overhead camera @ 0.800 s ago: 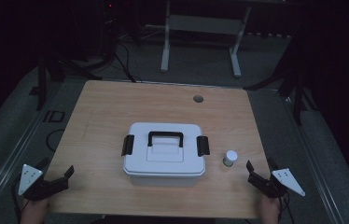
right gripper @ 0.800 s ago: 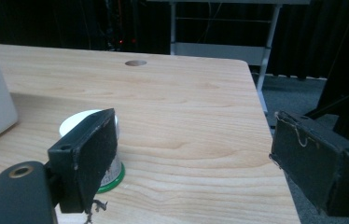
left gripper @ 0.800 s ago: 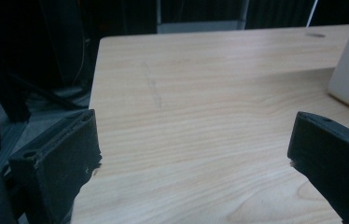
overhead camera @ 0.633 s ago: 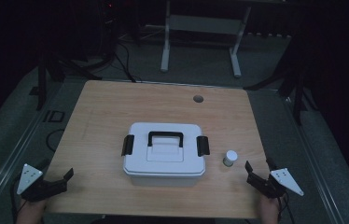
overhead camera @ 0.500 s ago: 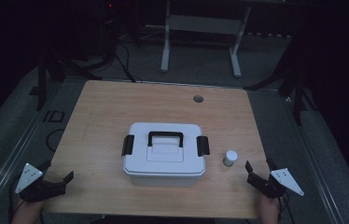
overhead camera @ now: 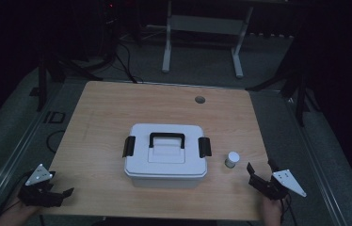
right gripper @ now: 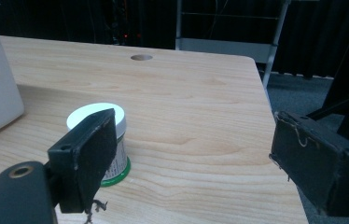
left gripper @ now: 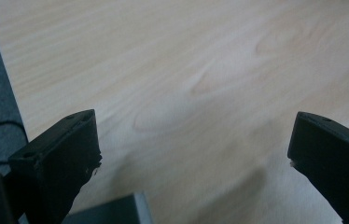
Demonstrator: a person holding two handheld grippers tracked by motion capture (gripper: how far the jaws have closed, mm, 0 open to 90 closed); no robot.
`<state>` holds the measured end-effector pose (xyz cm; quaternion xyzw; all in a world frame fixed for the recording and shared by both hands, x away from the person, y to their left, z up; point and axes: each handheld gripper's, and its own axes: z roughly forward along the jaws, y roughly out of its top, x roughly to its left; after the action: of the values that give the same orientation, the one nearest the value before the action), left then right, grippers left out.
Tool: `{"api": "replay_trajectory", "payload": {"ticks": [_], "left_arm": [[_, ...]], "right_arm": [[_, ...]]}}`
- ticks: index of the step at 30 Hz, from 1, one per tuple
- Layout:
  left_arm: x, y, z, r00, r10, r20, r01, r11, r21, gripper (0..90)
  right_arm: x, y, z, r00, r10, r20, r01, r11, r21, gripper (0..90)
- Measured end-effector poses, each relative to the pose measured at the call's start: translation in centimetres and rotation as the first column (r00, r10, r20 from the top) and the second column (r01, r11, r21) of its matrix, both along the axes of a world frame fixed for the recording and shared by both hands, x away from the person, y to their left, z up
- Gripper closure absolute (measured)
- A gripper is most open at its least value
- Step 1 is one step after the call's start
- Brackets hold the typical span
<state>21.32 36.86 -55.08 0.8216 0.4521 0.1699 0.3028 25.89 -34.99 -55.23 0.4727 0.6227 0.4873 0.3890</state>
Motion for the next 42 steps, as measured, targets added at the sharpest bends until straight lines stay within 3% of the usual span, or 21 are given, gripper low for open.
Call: {"api": "replay_trajectory", "payload": {"ticks": [1,4,11,12,13,14,15,17,18,21,22,23,24,27,28,35,37,38,39,40,42], "left_arm": [[0.0,0.0,0.0,1.0000,0.000,0.000,0.000,1.0000,0.000,1.8],[0.3,0.2,0.5,0.9944,-0.007,-0.105,0.015,0.9971,0.074,1.7],[0.7,0.3,1.1,0.9789,-0.024,-0.203,0.052,0.9899,0.132,1.7],[0.8,0.1,1.3,0.9679,-0.034,-0.249,0.077,0.9833,0.165,1.7],[0.8,0.1,1.3,0.9679,-0.034,-0.249,0.077,0.9833,0.165,1.7],[0.9,0.0,1.4,0.9545,-0.039,-0.296,0.099,0.9769,0.190,1.7],[0.9,0.0,1.4,0.9545,-0.039,-0.296,0.099,0.9769,0.190,1.7],[1.0,-0.1,1.6,0.9412,-0.071,-0.330,0.139,0.9724,0.187,1.7],[1.1,-0.2,1.7,0.9279,-0.086,-0.363,0.161,0.9698,0.183,1.7],[1.1,-0.5,1.8,0.9176,-0.098,-0.385,0.191,0.9589,0.210,1.7],[1.2,-0.7,1.7,0.9018,-0.106,-0.419,0.212,0.9529,0.216,1.7],[1.2,-0.7,1.7,0.9018,-0.106,-0.419,0.212,0.9529,0.216,1.7],[1.3,-0.9,1.7,0.8896,-0.105,-0.445,0.227,0.9458,0.232,1.7],[1.4,-1.1,1.7,0.8794,-0.110,-0.463,0.245,0.9385,0.243,1.7],[1.4,-1.3,1.8,0.8690,-0.116,-0.481,0.261,0.9337,0.245,1.7],[1.7,-1.6,2.5,0.8578,-0.114,-0.501,0.288,0.9144,0.285,1.7],[1.9,-1.7,2.7,0.8437,-0.113,-0.525,0.301,0.9088,0.289,1.7],[2.0,-1.8,2.9,0.8238,-0.117,-0.555,0.325,0.8988,0.294,1.7],[2.0,-1.8,2.9,0.8238,-0.117,-0.555,0.325,0.8988,0.294,1.7],[2.1,-2.0,3.1,0.8117,-0.111,-0.573,0.337,0.8908,0.305,1.7],[2.2,-2.1,3.4,0.8019,-0.106,-0.588,0.350,0.8814,0.318,1.7]], "right_arm": [[0.0,0.0,0.0,1.0000,0.000,0.000,0.000,1.000,0.000,13.8],[0.0,0.0,0.0,1.0000,0.003,0.001,-0.003,1.000,0.001,13.8],[0.0,0.0,0.0,1.0000,0.004,-0.004,-0.004,1.000,0.002,13.8],[0.0,0.0,0.0,1.0000,0.005,-0.002,-0.005,1.000,-0.002,13.8],[0.0,0.0,0.0,1.0000,0.005,-0.002,-0.005,1.000,-0.002,13.8],[0.0,0.0,0.0,1.0000,0.005,-0.005,-0.005,1.000,-0.001,13.8],[0.0,0.0,0.0,1.0000,0.005,-0.005,-0.005,1.000,-0.001,13.8],[0.1,0.0,0.0,0.9999,0.007,-0.007,-0.007,1.000,0.001,13.8],[0.1,0.0,-0.1,0.9999,0.007,-0.008,-0.007,1.000,-0.001,13.8],[0.1,0.0,-0.1,0.9999,0.008,-0.009,-0.008,1.000,-0.002,13.8],[0.1,0.0,-0.1,0.9999,0.007,-0.008,-0.007,1.000,-0.002,13.8],[0.1,0.0,-0.1,0.9999,0.007,-0.008,-0.007,1.000,-0.002,13.8],[0.1,0.0,-0.1,0.9999,0.007,-0.009,-0.007,1.000,0.001,13.8],[0.1,-0.1,-0.1,0.9999,0.007,-0.008,-0.007,1.000,0.005,13.8],[0.1,-0.1,-0.1,0.9999,0.007,-0.009,-0.007,1.000,0.008,13.8],[0.1,0.0,-0.1,0.9999,0.009,-0.008,-0.009,1.000,0.005,13.8],[0.1,0.0,-0.1,0.9999,0.008,-0.011,-0.008,1.000,0.006,13.8],[0.1,-0.1,-0.1,0.9999,0.008,-0.010,-0.008,1.000,0.004,13.8],[0.1,-0.1,-0.1,0.9999,0.008,-0.010,-0.008,1.000,0.004,13.8],[0.1,-0.1,-0.1,0.9999,0.008,-0.009,-0.008,1.000,0.004,13.8],[0.1,0.0,-0.1,0.9999,0.007,-0.012,-0.007,1.000,0.005,13.8]]}}
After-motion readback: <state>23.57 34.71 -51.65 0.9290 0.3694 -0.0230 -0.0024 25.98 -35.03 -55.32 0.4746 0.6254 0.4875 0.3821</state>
